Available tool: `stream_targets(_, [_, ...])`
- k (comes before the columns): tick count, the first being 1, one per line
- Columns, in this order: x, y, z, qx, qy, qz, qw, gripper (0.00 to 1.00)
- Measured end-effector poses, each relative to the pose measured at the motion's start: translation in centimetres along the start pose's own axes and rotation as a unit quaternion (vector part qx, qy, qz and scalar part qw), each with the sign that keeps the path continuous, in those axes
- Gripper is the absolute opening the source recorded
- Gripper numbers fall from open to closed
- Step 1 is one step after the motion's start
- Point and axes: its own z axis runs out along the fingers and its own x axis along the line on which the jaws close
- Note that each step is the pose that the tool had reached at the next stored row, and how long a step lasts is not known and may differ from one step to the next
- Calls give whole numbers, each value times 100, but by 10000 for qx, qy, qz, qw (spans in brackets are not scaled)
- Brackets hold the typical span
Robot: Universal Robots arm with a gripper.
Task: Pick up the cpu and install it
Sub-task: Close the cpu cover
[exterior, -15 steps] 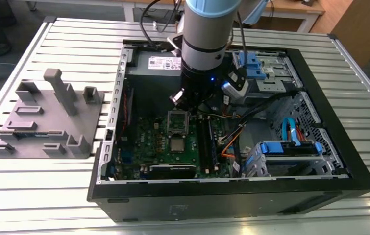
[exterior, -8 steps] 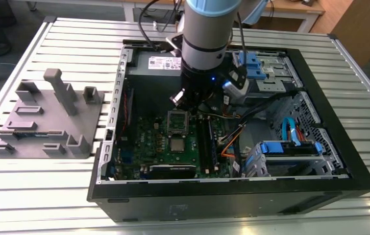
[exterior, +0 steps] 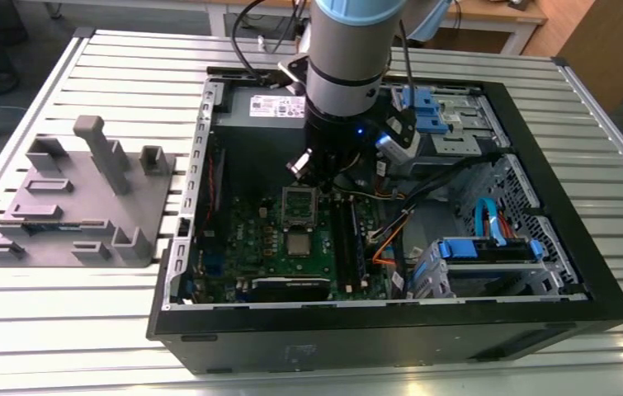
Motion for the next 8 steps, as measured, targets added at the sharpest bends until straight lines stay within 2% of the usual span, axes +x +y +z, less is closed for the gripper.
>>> stream_targets(3, [0,0,0,-2,2,-42,10000,11])
stream_targets(6, [0,0,-1,-11,11,-234,9997,11])
stream_targets(8, [0,0,0,-12,11,-239,9997,11])
